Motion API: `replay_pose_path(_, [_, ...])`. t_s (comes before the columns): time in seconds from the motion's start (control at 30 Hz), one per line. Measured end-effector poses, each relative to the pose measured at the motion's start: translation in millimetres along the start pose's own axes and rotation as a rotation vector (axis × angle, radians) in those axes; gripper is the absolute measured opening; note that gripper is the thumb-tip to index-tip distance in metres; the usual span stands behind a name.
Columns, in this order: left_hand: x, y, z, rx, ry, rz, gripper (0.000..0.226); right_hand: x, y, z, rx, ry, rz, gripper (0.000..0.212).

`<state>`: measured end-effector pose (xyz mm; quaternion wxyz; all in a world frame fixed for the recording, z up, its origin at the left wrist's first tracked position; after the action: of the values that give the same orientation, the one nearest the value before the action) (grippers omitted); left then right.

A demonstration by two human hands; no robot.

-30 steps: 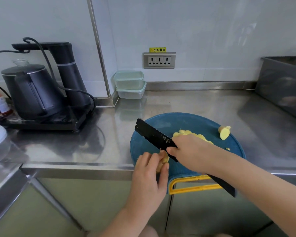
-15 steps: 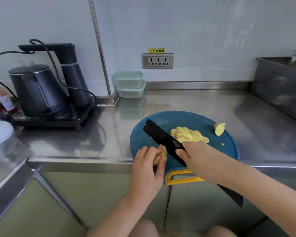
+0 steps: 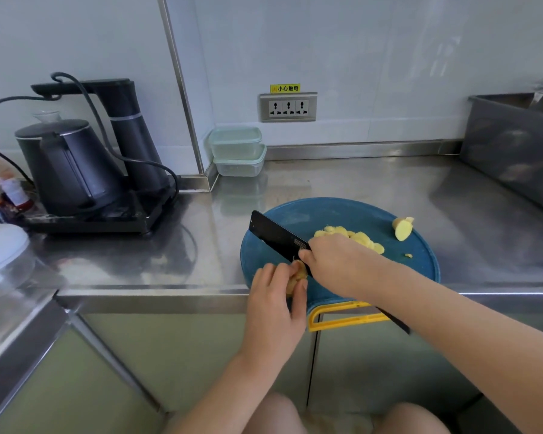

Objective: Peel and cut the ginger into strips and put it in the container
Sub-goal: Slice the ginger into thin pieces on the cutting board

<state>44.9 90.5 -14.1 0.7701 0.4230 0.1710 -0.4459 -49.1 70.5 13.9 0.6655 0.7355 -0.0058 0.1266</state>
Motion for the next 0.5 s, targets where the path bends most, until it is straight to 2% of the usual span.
replay_pose_path(0.03, [1, 0, 0, -0.001, 0.004, 0.000, 0.025, 2, 2, 6, -0.026, 0.015, -0.001, 0.029])
replay_pose_path(0.13, [2, 2, 1, 0.002, 0.020, -0.008, 0.024, -2, -3, 3, 0.047, -0.054, 0.071, 0.031])
replay_pose_path(0.2, [1, 2, 1, 0.015, 0.019, -0.018, 0.023, -14, -7, 0, 0.014, -0.046, 0.135, 0.029])
replay_pose_path(0.5, [-6, 4, -2, -0.007, -0.033, 0.015, 0.021, -36, -11, -28, -0.011, -0.087, 0.133, 0.036])
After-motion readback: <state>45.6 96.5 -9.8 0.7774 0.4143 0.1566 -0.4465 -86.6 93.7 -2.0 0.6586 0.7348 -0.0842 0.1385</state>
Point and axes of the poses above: each hand's wrist, its own z-axis towards the middle knuckle, its own y-axis out of the back of the hand, x = y × z, the point moved 10 cm from there along z, towards the middle knuckle, and after that the axes turned 6 degrees about y, right-handed, at the moved point
